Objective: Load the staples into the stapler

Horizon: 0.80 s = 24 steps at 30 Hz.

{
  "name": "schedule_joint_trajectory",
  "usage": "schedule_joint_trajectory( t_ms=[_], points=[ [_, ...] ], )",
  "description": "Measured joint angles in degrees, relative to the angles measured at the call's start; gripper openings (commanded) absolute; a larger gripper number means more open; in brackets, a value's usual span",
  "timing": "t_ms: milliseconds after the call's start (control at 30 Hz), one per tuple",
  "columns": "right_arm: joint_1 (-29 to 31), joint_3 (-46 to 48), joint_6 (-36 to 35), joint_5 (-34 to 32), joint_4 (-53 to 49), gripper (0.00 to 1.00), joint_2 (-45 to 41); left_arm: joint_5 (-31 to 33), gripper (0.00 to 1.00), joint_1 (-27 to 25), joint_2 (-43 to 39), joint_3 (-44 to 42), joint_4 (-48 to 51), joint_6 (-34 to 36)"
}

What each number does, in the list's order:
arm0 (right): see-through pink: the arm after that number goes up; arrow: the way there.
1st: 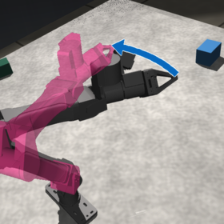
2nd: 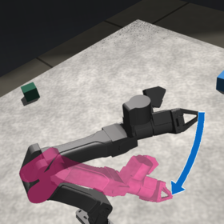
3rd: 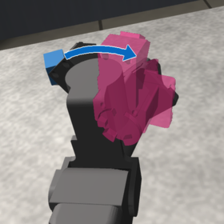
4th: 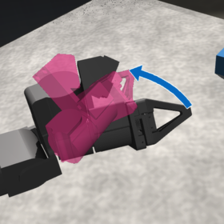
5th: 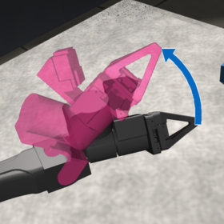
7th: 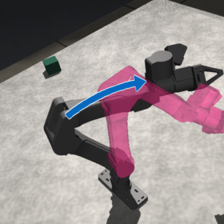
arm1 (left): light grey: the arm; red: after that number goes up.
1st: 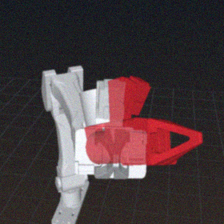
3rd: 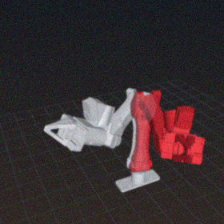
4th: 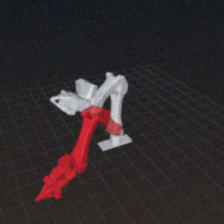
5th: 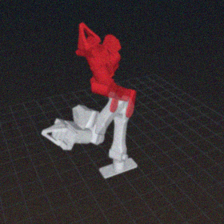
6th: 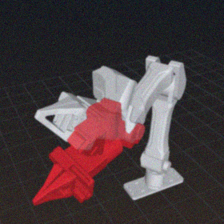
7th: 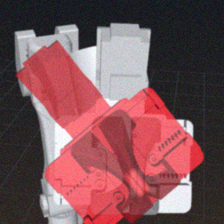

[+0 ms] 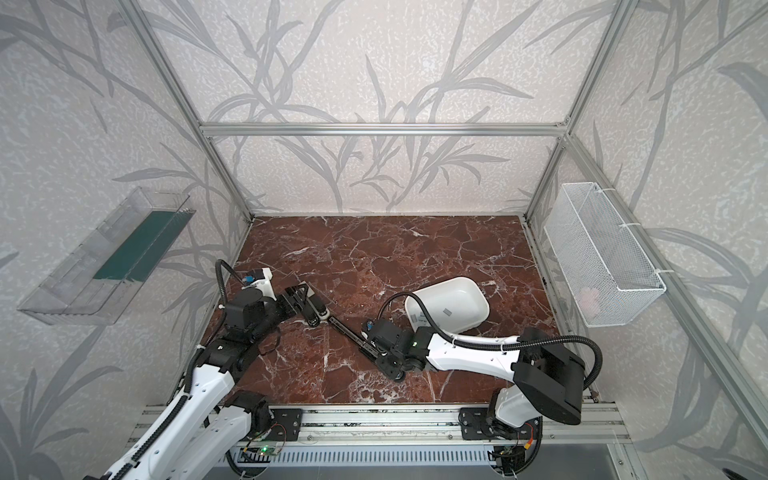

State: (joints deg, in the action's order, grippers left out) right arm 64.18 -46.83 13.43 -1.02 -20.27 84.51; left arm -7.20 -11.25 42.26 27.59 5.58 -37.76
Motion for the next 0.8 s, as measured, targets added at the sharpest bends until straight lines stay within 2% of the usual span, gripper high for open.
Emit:
schedule_joint_trajectory(
  t_ms=[300, 467, 800],
  points=[
    [0.00, 0.00, -2.19, 0.00, -1.49, 0.12, 0.04, -0.24, 0.67, 0.00, 0.00, 0.00, -0.02, -0.48],
    [0.00, 0.00, -2.54, 0.04, -1.57, 0.18, 0.04, -0.37, 0.67, -0.02, 0.00, 0.00, -0.07, -0.83],
    [0.07, 0.37, -2.14, 0.04, -1.46, 0.18, -0.09, -0.44, 0.67, -0.07, 0.33, -0.68, -0.50, -0.92]
  ],
)
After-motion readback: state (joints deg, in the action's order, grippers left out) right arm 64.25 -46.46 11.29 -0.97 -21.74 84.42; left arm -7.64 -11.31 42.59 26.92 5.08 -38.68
